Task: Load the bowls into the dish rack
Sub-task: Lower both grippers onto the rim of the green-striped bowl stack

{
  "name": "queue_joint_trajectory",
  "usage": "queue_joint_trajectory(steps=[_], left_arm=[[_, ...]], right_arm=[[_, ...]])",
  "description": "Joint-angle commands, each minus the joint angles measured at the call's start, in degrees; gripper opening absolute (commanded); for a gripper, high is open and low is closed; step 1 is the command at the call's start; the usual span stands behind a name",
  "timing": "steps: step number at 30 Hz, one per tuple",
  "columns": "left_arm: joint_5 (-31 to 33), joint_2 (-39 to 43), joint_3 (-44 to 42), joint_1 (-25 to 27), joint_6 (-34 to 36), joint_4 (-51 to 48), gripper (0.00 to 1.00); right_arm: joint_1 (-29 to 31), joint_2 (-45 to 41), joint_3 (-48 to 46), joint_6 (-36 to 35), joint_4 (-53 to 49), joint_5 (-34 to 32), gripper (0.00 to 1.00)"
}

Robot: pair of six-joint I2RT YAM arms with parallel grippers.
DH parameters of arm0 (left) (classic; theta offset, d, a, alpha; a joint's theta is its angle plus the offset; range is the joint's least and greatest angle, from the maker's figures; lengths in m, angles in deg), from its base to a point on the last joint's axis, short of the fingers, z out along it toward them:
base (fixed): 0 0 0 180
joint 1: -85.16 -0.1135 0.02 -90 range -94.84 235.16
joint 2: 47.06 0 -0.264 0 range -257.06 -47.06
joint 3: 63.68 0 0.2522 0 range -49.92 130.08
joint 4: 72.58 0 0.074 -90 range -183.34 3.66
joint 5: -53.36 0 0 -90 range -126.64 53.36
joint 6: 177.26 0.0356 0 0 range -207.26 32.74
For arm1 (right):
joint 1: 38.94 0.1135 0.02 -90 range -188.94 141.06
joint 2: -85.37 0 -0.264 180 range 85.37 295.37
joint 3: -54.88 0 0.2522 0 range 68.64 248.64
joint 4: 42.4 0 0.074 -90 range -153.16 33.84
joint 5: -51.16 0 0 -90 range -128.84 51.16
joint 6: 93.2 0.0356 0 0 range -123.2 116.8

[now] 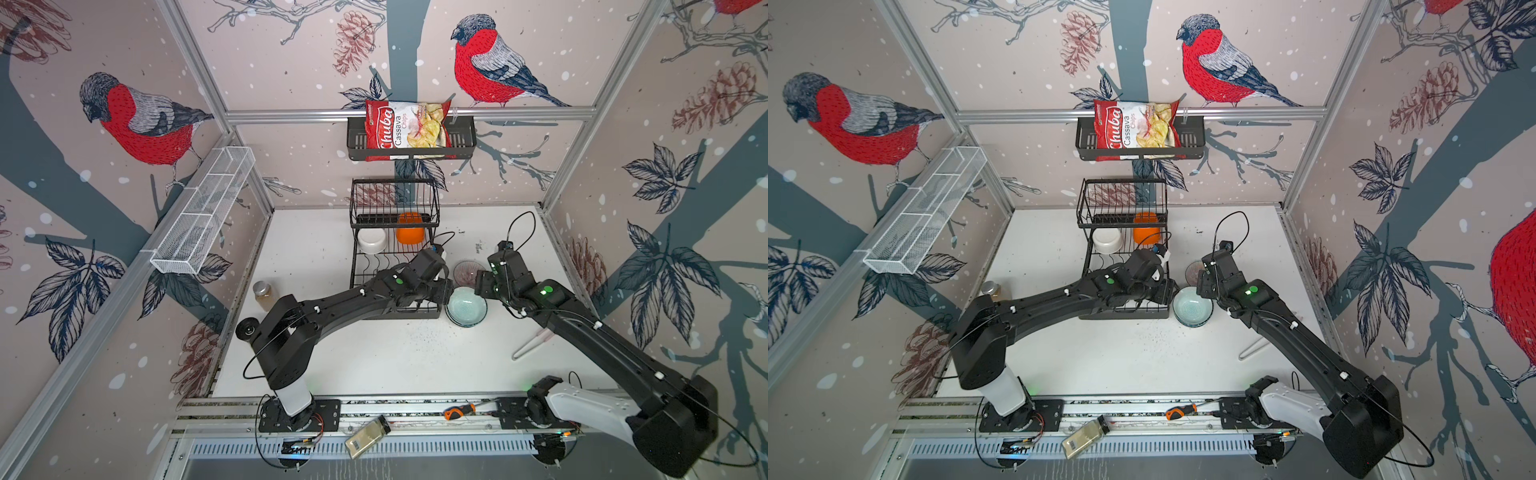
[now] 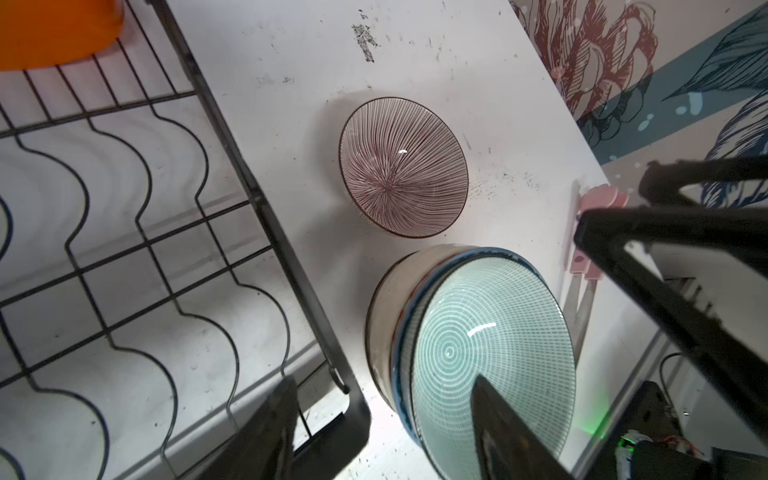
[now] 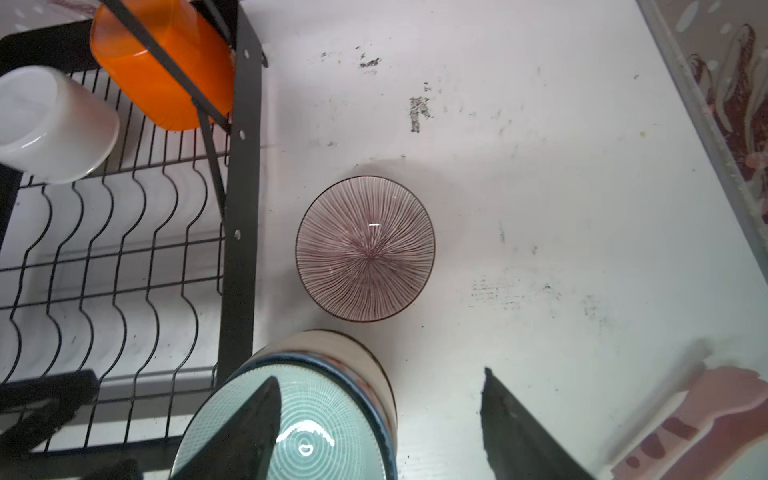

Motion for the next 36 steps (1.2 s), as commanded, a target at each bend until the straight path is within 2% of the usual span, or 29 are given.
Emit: queue_joint_trajectory(steps=[1,5,14,22,28,36], left_arm=[[2.3,-1.6,2.1,0.7,1.0,-2.9,0.56],[2.6,-3.7,4.4,1.7,1.3,-4.5,0.46],[5.2,-8.8,9.4,3.9,1.8,-9.6,0.40],[9.3,-12.9,14.3,5.1,2.4,-14.4,0.29],[9.6,-15.2,17.2,5.5,2.6,-16.0,0.18],[11.1,-16.3,19.3,6.2,3.0,-17.6,0.09]], right_arm=[[-1.0,-0.7,-0.4,0.7,0.8,-3.9,0.75],[-3.0,-2.0,-1.9,-0.2,2.3,-3.6,0.75],[-6.6,-3.4,-5.0,-1.6,5.4,-0.3,0.75],[-6.9,-3.2,-6.8,-2.5,7.4,1.1,0.74],[-6.9,-3.0,-7.6,-2.7,8.7,2.9,0.74],[-6.9,-2.5,-8.1,-2.6,9.0,3.1,0.74]])
